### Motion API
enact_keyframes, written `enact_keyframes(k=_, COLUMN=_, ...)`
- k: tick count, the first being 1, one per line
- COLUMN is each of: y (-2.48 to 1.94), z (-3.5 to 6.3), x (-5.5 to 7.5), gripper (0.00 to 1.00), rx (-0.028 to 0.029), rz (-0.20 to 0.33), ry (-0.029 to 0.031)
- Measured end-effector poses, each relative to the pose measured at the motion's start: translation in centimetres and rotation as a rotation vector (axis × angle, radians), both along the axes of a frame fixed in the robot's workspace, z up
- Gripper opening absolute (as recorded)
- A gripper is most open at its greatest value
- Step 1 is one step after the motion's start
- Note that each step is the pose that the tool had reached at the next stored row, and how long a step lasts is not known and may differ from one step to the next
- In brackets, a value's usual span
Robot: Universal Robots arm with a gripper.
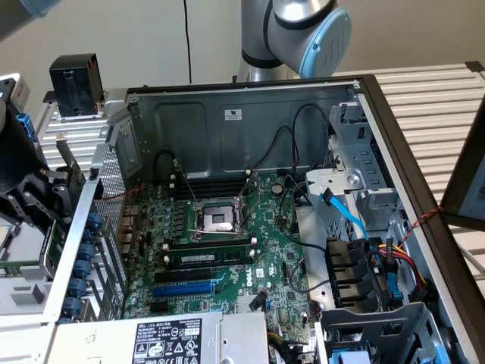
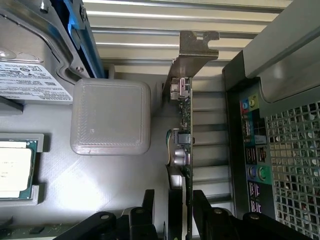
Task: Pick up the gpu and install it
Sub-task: 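Pick up the gpu and move the gpu toward the slot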
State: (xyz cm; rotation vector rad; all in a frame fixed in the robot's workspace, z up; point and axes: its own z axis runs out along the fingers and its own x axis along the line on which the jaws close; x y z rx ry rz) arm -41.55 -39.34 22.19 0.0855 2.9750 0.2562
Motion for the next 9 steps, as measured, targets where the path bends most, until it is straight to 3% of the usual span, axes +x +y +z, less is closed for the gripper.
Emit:
enact_keyframes(k=4, y=-0.01, z=0.00, x=0.04, gripper=0.44, rx=-0.0056, rz=0.001, ry=0.0002)
enact_keyframes(k=9, y=-0.01, z=0.01, x=0.15, gripper=0.44, rx=-0.0205, rz=0.006, ry=0.0006)
